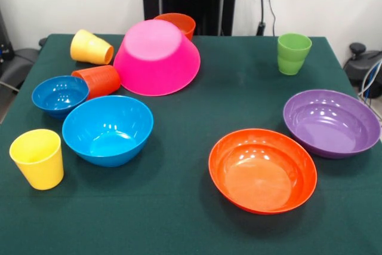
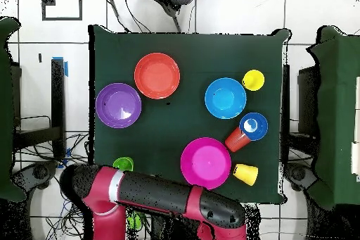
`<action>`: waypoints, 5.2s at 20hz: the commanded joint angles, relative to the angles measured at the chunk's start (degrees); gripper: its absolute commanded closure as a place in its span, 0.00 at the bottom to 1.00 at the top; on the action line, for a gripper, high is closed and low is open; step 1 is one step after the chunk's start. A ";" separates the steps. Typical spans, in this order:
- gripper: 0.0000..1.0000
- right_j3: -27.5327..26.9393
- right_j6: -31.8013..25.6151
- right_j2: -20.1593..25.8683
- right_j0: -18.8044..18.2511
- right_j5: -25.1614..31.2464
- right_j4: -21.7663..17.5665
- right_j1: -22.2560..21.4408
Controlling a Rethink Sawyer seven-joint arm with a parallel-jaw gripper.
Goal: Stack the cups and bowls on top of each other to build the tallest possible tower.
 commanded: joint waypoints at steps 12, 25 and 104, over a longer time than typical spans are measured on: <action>0.00 0.79 47.85 33.23 -1.98 31.93 -2.94 -36.34; 0.00 4.64 49.28 44.87 3.06 51.78 5.83 -37.51; 0.00 -10.87 65.51 67.59 -18.74 120.06 -38.39 -45.62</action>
